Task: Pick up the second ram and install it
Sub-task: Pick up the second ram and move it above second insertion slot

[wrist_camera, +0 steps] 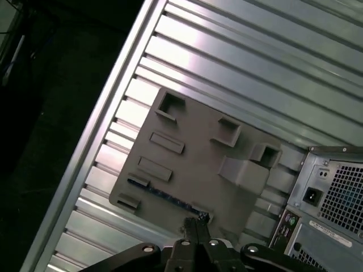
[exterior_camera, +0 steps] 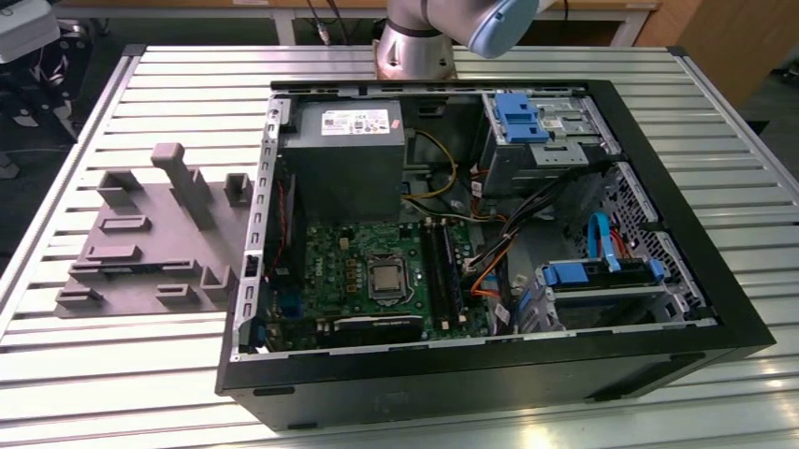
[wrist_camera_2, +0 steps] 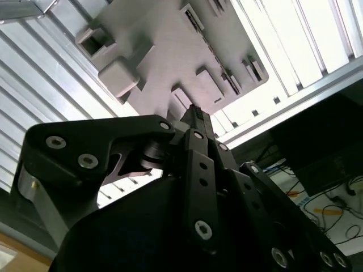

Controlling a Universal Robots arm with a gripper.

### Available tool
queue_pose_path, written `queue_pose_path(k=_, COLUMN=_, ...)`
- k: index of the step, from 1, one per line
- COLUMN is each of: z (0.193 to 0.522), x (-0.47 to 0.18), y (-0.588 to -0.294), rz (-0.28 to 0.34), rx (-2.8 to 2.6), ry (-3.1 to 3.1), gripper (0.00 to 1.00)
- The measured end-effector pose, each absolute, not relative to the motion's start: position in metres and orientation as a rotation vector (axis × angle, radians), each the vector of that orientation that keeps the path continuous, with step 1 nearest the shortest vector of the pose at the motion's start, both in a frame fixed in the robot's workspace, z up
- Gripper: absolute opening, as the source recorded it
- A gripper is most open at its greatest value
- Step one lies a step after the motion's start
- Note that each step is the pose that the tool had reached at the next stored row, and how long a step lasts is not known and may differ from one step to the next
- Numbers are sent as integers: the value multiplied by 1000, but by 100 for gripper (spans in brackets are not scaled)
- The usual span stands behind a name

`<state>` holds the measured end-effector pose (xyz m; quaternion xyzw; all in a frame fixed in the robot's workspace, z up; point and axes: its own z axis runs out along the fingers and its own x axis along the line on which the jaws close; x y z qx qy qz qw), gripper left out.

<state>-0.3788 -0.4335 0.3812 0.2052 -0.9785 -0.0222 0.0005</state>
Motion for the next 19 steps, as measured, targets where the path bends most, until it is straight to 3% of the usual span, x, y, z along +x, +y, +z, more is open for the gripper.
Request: queue_pose_path(k=19, z=376, x=-383, y=-434, rz=-70, rx=1007, ry=-2965, gripper=11)
